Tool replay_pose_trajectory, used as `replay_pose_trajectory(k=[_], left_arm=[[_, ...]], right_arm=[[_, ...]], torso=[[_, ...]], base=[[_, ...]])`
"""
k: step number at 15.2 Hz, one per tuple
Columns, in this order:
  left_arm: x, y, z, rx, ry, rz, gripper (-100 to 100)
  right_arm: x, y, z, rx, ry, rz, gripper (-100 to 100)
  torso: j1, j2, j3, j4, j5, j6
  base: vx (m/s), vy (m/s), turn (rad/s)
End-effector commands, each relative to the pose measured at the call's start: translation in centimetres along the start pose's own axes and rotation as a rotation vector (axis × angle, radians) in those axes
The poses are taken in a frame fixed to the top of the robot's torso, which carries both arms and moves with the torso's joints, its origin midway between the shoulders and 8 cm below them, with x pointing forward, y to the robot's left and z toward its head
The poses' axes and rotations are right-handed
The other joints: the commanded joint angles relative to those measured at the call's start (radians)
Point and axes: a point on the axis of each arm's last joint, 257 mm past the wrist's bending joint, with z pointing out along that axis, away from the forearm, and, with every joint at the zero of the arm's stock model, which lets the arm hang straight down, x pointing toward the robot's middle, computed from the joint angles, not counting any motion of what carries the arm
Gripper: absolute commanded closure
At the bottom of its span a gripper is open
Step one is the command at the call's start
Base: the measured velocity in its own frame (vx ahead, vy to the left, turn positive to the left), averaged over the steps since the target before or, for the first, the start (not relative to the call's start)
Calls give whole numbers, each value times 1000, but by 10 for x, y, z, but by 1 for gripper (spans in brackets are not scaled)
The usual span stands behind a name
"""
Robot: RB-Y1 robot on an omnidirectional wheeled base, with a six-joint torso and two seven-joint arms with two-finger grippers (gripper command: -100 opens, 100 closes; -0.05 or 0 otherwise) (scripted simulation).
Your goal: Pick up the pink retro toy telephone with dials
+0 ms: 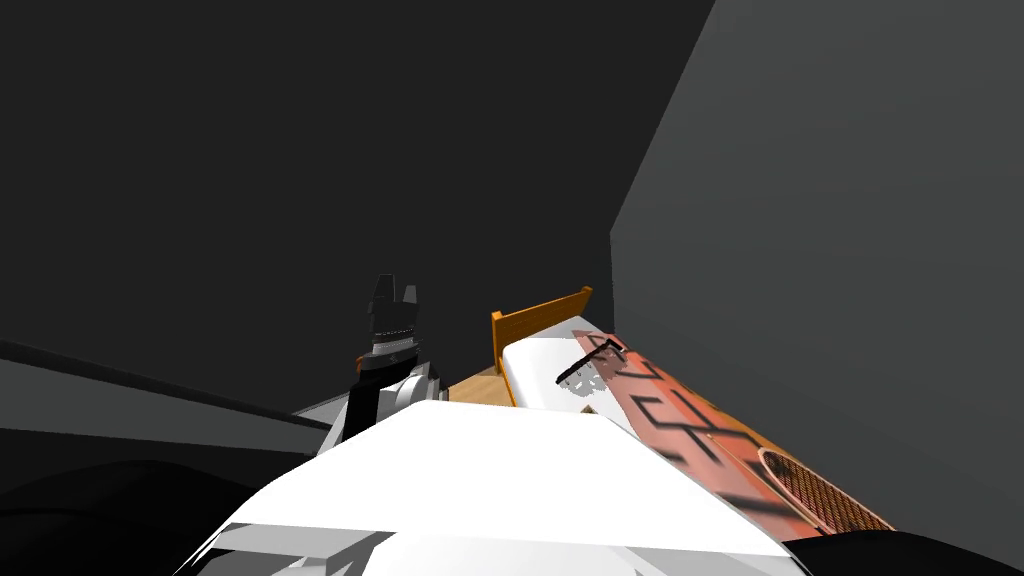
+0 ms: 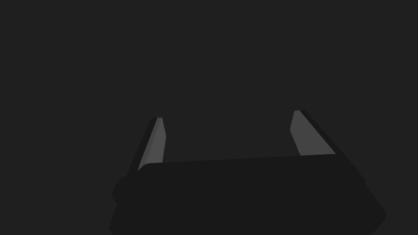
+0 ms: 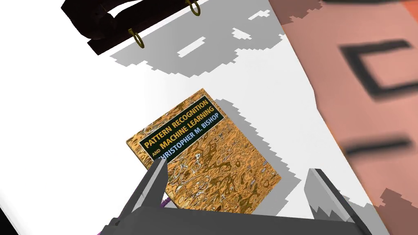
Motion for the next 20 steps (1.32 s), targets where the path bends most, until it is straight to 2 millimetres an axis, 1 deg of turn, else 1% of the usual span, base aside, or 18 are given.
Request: replay_pose_trajectory(k=[1,2,3,5,6,8,9,10,11,12,13,14,16,17,18,20], left_arm=[[0,0,0,0,0,0,0],[0,0,0,0,0,0,0],[0,0,0,0,0,0,0],[0,0,0,0,0,0,0],[0,0,0,0,0,0,0],[0,0,0,0,0,0,0],[0,0,0,0,0,0,0],[0,0,0,0,0,0,0],[0,0,0,0,0,0,0],[0,0,0,0,0,0,0],[0,0,0,0,0,0,0],[0,0,0,0,0,0,0],[0,0,0,0,0,0,0],[0,0,0,0,0,0,0],[0,0,0,0,0,0,0],[0,0,0,0,0,0,0]], right_arm=[[-24,-1,-3,17,-54,70,-100],[-24,-1,-3,17,-54,70,-100],[-52,-5,-8,30,-114,152,-100],[-55,-5,-9,30,-118,162,-100],[-84,-10,-16,39,-179,254,-100],[-84,-10,-16,39,-179,254,-100],[-109,-17,-24,46,-233,334,-100],[-111,-17,-24,45,-236,343,-100],[-133,-24,-33,50,-284,429,-100],[-135,-24,-33,49,-289,430,-100],[-155,-31,-42,53,-333,501,-100],[-159,-31,-44,51,-344,487,-100],[-158,-32,-43,50,-338,514,-100],[-178,-40,-54,50,-385,587,-100],[-192,-48,-62,52,-418,658,-100],[-196,-48,-63,48,-425,669,-100]], torso=[[0,0,0,0,0,0],[0,0,0,0,0,0],[0,1,1,0,0,0],[0,1,1,0,0,0],[0,2,1,0,0,0],[0,2,1,0,0,0],[0,3,1,0,0,0],[0,2,1,0,0,0],[0,2,1,0,0,0],[0,1,0,0,0,0],[0,0,0,0,0,0],[-1,0,0,0,0,0],[-1,2,1,0,0,0],[0,3,2,1,0,0],[1,4,2,1,0,0],[0,2,1,0,0,0]], base=[[96,-10,102],[66,-11,33],[76,-15,88],[71,-18,69],[66,-14,93],[66,-15,63],[75,-21,76],[86,-13,90],[104,-12,125],[101,-23,85],[96,-38,85],[86,-39,77],[44,-17,17],[37,-9,80],[73,-24,153],[74,-30,58]])
